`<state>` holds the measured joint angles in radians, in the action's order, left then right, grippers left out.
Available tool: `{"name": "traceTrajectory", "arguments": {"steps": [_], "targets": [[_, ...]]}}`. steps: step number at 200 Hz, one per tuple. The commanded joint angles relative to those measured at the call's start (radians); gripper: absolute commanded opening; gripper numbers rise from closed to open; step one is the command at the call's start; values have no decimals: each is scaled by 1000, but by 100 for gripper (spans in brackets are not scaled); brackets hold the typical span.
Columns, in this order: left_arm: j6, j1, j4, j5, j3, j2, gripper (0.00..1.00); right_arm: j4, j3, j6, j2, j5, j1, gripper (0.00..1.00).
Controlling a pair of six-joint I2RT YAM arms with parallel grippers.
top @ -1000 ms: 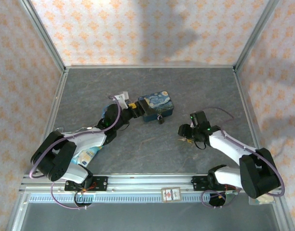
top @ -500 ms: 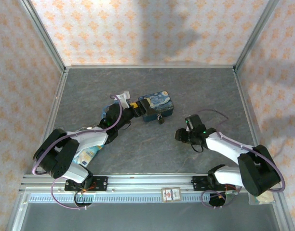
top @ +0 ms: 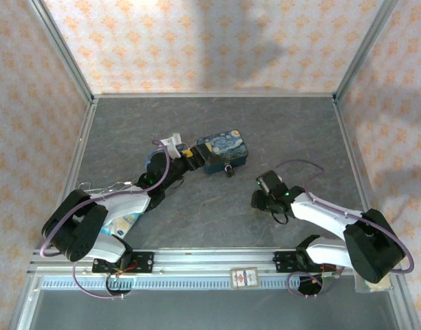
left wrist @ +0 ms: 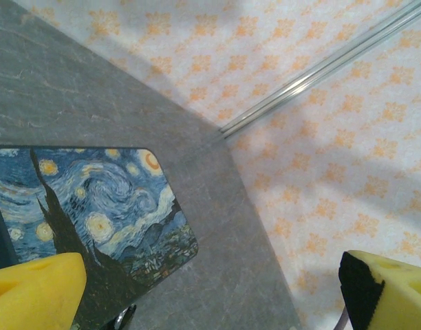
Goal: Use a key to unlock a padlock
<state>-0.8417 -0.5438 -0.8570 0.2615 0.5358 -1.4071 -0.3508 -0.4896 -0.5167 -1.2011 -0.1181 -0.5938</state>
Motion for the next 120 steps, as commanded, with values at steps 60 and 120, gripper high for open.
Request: {"name": "traceTrajectory", "arguments": {"steps": [60, 120], "targets": [[-18, -8, -11, -66, -64, 122, 95, 32, -13, -168, -12, -46, -118, 51], [-35, -9, 20, -86, -87, 175, 96, 13, 20, -171, -5, 9, -161, 43]]}}
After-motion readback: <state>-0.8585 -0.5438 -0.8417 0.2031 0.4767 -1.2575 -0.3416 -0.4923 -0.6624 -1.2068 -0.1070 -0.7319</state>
